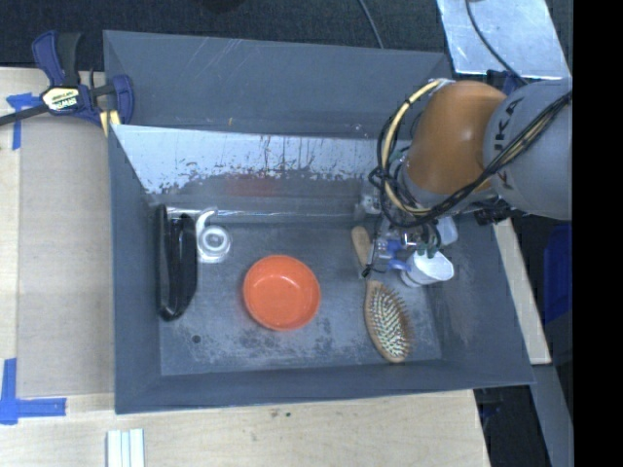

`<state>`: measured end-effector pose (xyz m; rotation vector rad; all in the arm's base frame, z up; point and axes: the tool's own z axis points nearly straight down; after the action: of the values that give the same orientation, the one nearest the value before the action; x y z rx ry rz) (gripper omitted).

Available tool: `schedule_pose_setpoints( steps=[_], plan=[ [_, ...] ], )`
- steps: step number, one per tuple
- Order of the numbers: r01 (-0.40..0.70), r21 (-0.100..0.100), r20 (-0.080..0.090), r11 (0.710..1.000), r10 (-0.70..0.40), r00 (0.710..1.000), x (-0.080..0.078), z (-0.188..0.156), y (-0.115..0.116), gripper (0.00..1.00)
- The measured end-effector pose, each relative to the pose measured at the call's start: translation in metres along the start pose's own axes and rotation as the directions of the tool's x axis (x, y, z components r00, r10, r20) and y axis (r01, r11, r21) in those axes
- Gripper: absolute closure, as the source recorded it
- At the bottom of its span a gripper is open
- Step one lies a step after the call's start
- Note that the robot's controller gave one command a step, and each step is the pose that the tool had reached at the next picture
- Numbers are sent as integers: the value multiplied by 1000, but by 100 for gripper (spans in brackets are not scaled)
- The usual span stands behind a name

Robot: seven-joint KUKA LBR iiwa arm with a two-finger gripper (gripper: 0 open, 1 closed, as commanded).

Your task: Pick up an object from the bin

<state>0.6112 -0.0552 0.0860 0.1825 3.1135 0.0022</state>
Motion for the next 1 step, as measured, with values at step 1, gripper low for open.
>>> schedule_pose_setpoints(
  steps=[1],
  plan=[
    [184,-1,3,983,-184,983,21,13,-52,0]
  ],
)
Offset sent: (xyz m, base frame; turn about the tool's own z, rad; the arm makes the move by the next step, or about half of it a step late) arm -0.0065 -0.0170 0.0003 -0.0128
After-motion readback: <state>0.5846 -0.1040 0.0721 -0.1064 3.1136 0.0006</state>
